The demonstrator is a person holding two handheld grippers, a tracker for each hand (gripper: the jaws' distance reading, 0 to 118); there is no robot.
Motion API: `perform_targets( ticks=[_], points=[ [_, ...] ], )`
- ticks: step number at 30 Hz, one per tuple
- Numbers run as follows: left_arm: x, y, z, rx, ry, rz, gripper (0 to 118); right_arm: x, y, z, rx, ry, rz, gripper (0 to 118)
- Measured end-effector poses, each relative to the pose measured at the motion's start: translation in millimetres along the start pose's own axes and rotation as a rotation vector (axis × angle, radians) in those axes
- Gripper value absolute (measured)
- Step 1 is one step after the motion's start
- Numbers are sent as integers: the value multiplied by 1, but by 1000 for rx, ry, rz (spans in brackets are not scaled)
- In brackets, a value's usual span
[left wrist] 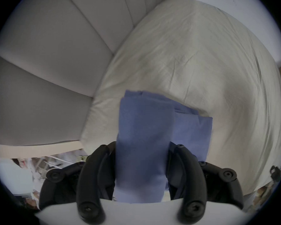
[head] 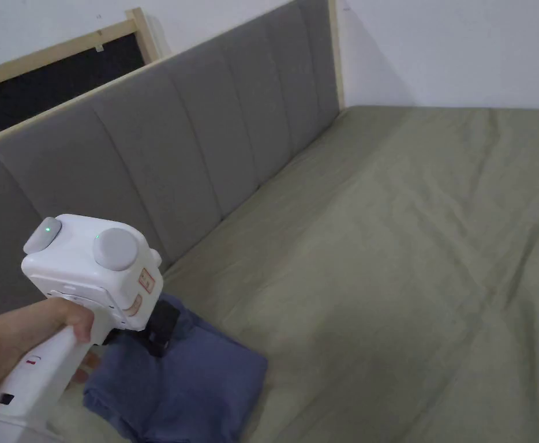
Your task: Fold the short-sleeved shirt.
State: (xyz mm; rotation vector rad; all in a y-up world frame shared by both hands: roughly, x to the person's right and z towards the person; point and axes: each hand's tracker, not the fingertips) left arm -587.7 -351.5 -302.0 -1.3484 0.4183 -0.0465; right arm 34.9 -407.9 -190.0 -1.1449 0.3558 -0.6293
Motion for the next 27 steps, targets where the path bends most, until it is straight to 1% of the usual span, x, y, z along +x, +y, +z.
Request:
perform_targets(
  ticks=[2,4,6,9,11,12,13,14,16,17,18,19,21,25,27],
  points=[
    [4,-8,33,78,48,-44,60,2,-5,18,32,-1,8,0],
    [4,-17,68,179,16,-59,70,2,-10,36,63,-1,19,0],
    [6,-26,105,284,-1,-24,73,4,-17,56,103,6,21,0],
    [12,-53,162,552,-51,86,73,5,-27,88,192,3,29,0],
    [32,-90,201,816,-95,120,73,4,-36,114,267,-17,52,0],
    [40,-105,213,916,-116,141,73,4,-40,126,294,-30,69,0],
    [55,-125,228,1000,-135,155,72,3,-45,141,337,-47,88,0],
    [73,-146,240,1077,-158,168,67,2,-51,156,386,-74,115,0],
    [110,-183,258,1172,-202,135,44,2,-62,183,488,-128,164,0],
    [131,-202,266,1216,-235,118,36,1,-69,197,546,-165,189,0],
    [147,-218,273,1238,-275,120,32,0,-75,208,598,-200,214,0],
    [165,-235,278,1270,-342,113,32,0,-82,218,653,-230,246,0],
    [201,-260,286,1285,-429,99,32,-1,-94,235,745,-278,273,0],
    [265,-303,296,1271,-495,71,32,1,-114,267,887,-278,295,0],
    [290,-323,299,1265,-550,38,32,2,-121,277,931,-311,330,0]
  ],
)
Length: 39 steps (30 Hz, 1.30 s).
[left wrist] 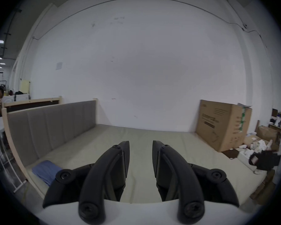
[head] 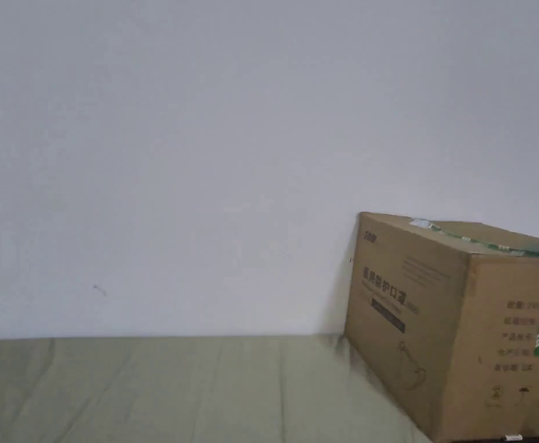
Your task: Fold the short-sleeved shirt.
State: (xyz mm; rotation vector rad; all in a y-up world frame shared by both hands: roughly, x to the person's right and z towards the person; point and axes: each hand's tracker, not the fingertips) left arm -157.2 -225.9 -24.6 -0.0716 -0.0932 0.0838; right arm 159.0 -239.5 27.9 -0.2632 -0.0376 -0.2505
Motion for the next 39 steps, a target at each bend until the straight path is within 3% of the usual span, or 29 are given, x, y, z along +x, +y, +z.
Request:
perform_targets(
  ticks=[4,9,20,21,22,23,24,25,29,32,39],
  points=[
    [46,-18,12,-26,-62,-108,32,12,0,14,52,8,50,0],
    [67,-13,20,-13,-91,-78,32,21,-1,22,87,-13,124,0],
    [58,6,25,74,-14,-138,35,15,15,17,167,21,139,1],
    [59,8,27,89,-3,-139,41,13,15,17,178,27,141,6],
    [57,9,28,105,8,-136,58,14,17,17,192,29,140,25],
    [55,11,29,112,7,-128,81,14,18,17,201,39,131,61],
    [53,12,29,113,6,-121,108,14,19,15,195,42,125,115],
    [52,13,30,118,1,-112,114,14,21,11,177,39,109,117],
    [49,15,36,162,-3,-94,113,2,38,-5,178,43,86,118],
    [46,16,37,177,2,-59,116,21,20,17,184,51,79,118],
    [43,14,34,138,17,-41,118,12,22,19,231,-7,153,118]
  ],
)
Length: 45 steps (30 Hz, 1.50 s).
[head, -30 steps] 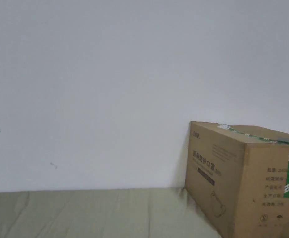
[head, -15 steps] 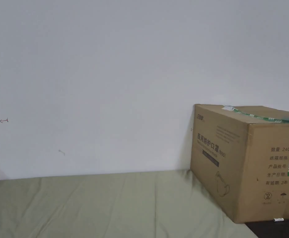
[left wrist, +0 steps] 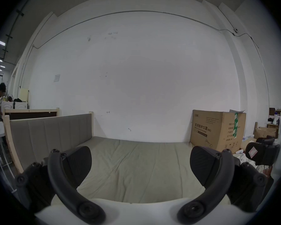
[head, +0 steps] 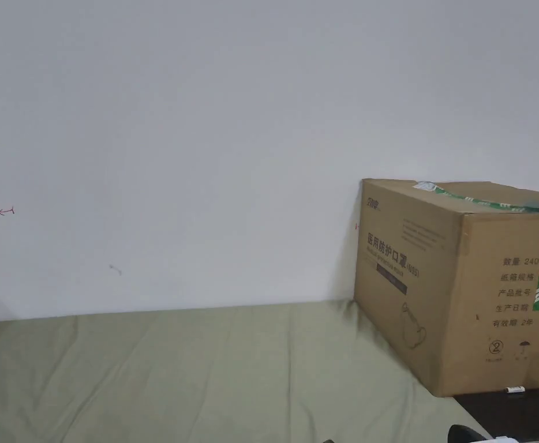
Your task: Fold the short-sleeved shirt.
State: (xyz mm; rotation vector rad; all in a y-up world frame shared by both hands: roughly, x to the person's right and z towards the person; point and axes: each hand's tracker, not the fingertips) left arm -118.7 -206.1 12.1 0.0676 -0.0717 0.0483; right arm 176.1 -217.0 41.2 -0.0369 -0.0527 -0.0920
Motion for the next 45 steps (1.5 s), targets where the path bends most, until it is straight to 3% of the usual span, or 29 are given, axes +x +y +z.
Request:
perform_targets(
  ticks=[21,29,36,39,45],
  points=[
    [18,1,2,-1,-43,-56,118,7,0,11,15,27,-15,118],
    [21,1,2,1,-47,-70,118,13,5,15,20,40,-68,118],
    [22,2,0,-1,-48,-82,118,13,6,16,29,42,-68,118],
    [23,2,-1,-8,-51,-83,118,16,5,16,37,81,-118,118],
    [27,2,-4,-18,-58,-95,118,17,7,10,-9,35,-112,118]
  ],
)
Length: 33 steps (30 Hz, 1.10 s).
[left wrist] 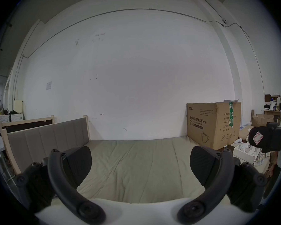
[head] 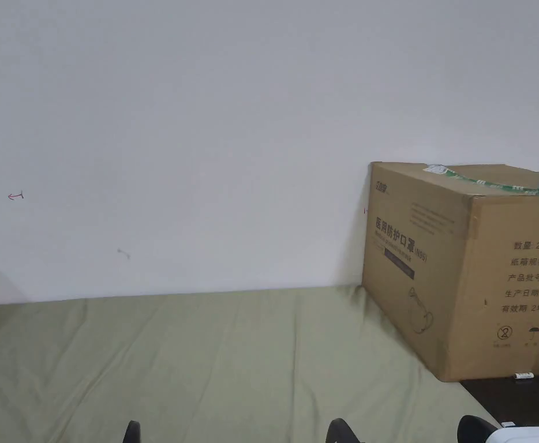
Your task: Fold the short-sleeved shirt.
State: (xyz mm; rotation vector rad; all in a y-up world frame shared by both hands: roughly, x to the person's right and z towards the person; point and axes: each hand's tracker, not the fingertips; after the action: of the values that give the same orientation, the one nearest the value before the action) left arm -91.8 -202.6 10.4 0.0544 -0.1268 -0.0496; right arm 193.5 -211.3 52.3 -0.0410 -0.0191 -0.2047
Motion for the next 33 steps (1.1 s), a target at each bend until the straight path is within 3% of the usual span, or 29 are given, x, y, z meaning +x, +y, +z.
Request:
perform_targets(
  ticks=[8,33],
  points=[
    [5,0,-4,-8,-19,-4,118,7,0,-4,-27,0,-72,118],
    [3,0,-2,-19,-13,-21,118,-5,4,-2,-30,5,9,118]
  ],
)
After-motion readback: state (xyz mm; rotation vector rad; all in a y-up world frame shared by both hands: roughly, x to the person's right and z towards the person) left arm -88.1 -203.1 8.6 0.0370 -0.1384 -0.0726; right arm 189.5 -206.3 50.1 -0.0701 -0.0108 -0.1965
